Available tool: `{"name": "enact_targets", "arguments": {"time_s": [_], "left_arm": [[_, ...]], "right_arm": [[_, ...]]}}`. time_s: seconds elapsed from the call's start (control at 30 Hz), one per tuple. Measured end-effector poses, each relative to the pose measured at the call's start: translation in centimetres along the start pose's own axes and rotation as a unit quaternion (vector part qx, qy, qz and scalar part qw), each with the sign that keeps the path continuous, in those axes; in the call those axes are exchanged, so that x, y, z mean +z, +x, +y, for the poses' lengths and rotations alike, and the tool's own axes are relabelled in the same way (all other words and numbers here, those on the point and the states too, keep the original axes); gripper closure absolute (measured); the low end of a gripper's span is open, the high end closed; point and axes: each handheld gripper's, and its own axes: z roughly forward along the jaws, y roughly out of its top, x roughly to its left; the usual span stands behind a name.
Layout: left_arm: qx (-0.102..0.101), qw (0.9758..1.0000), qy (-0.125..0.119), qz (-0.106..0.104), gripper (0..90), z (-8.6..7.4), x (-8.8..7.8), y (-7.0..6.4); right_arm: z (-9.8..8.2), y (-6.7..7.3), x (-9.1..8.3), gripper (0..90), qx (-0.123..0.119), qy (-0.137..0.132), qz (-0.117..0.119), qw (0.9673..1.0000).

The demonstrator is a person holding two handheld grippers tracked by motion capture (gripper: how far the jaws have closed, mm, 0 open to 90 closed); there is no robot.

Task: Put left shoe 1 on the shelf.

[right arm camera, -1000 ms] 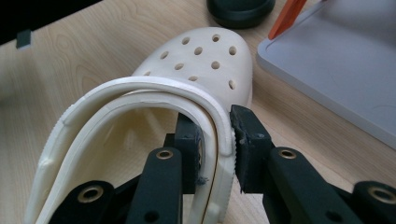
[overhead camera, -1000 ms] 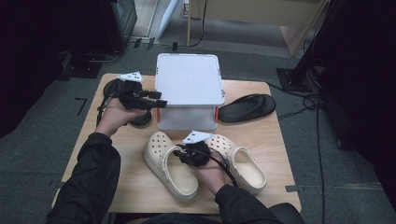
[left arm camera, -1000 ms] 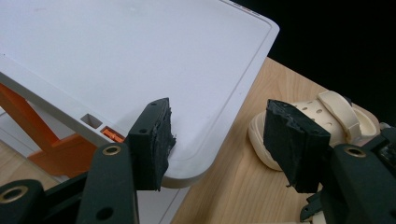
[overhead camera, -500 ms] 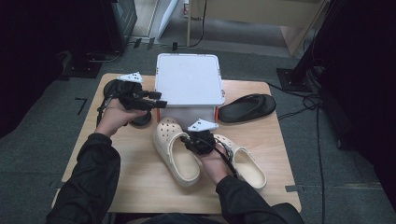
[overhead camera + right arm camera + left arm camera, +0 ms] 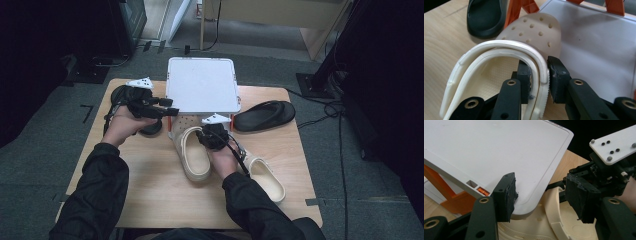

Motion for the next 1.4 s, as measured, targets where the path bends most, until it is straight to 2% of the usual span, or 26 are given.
{"name": "enact_targets", "arguments": {"time_s": [0.13, 0.27, 0.37, 0.5, 0.53, 0.67, 0.7, 0.73, 0.87, 0.9, 1.03, 1.07, 1.1, 1.13, 1.17, 1.2, 1.27, 1.3, 1.4], "left_arm": [[0.001, 1.0, 0.0, 0.0, 42.5, 0.0, 0.0, 0.0], [0.0, 1.0, 0.0, 0.001, 42.6, 0.0, 0.0, 0.0], [0.001, 1.0, 0.001, 0.002, 42.6, 0.0, 0.0, -0.1], [0.0, 1.0, 0.001, 0.002, 42.6, 0.0, 0.0, -0.1], [0.0, 1.0, 0.001, 0.002, 42.7, 0.0, 0.0, -0.1], [0.0, 1.0, 0.001, 0.002, 42.9, 0.1, 0.0, 0.0], [0.0, 1.0, 0.001, 0.002, 42.9, 0.1, 0.0, 0.0], [0.0, 1.0, 0.002, 0.002, 42.9, 0.1, 0.0, 0.0], [-0.001, 1.0, 0.001, 0.001, 42.9, 0.1, 0.0, 0.0], [-0.001, 1.0, 0.001, 0.001, 42.9, 0.1, 0.0, 0.1], [0.001, 1.0, 0.002, 0.0, 43.1, 0.1, 0.0, 0.1], [0.001, 1.0, 0.002, -0.001, 43.1, 0.1, 0.0, 0.2], [0.001, 1.0, 0.002, -0.001, 43.1, 0.1, 0.0, 0.2], [0.0, 1.0, 0.002, 0.0, 43.1, 0.2, 0.1, 0.2], [0.001, 1.0, 0.001, 0.001, 43.2, 0.2, 0.1, 0.3], [0.001, 1.0, 0.001, 0.001, 43.2, 0.2, 0.1, 0.3], [0.002, 1.0, 0.0, 0.001, 43.6, 0.2, 0.1, 0.3], [0.004, 1.0, -0.001, 0.001, 43.6, 0.2, 0.1, 0.4], [0.004, 1.0, -0.001, 0.002, 44.9, 0.1, 0.1, 0.4]], "right_arm": [[-0.1, 0.2, 0.1, 70.8, 0.003, 0.001, 0.002, 1.0], [-0.2, 0.2, -0.4, 60.0, 0.005, -0.003, 0.018, 0.9998], [-0.3, 0.3, -0.7, 57.5, 0.003, -0.004, 0.029, 0.9996], [-1.0, 0.2, -2.5, 52.9, -0.004, -0.005, 0.043, 0.9991], [-1.0, 0.2, -2.5, 52.9, -0.004, -0.005, 0.043, 0.9991], [-2.1, -0.1, -4.7, 52.3, -0.003, -0.004, 0.062, 0.9981], [-2.1, -0.1, -4.7, 52.3, -0.003, -0.004, 0.062, 0.9981], [-2.6, -0.1, -5.6, 52.7, 0.002, -0.004, 0.073, 0.9973], [-3.6, 0.3, -6.7, 55.1, -0.004, 0.001, 0.082, 0.9966], [-4.4, 0.7, -7.3, 58.6, -0.008, 0.008, 0.093, 0.9956], [-5.7, 1.2, -8.1, 64.4, -0.022, 0.016, 0.105, 0.9941], [-6.6, 1.5, -8.6, 70.3, -0.031, 0.023, 0.119, 0.9921], [-7.0, 1.6, -8.8, 71.7, -0.03, 0.025, 0.127, 0.9911], [-7.0, 1.6, -8.8, 71.7, -0.03, 0.025, 0.127, 0.9911], [-8.0, 1.9, -8.9, 75.8, -0.038, 0.034, 0.139, 0.9889], [-8.0, 1.9, -8.9, 75.8, -0.038, 0.034, 0.139, 0.9889], [-9.1, 2.5, -8.7, 77.1, -0.057, 0.049, 0.147, 0.9862], [-9.1, 2.5, -8.7, 77.1, -0.057, 0.049, 0.147, 0.9862], [-10.3, 2.9, -8.0, 77.9, -0.067, 0.071, 0.15, 0.9839]]}}
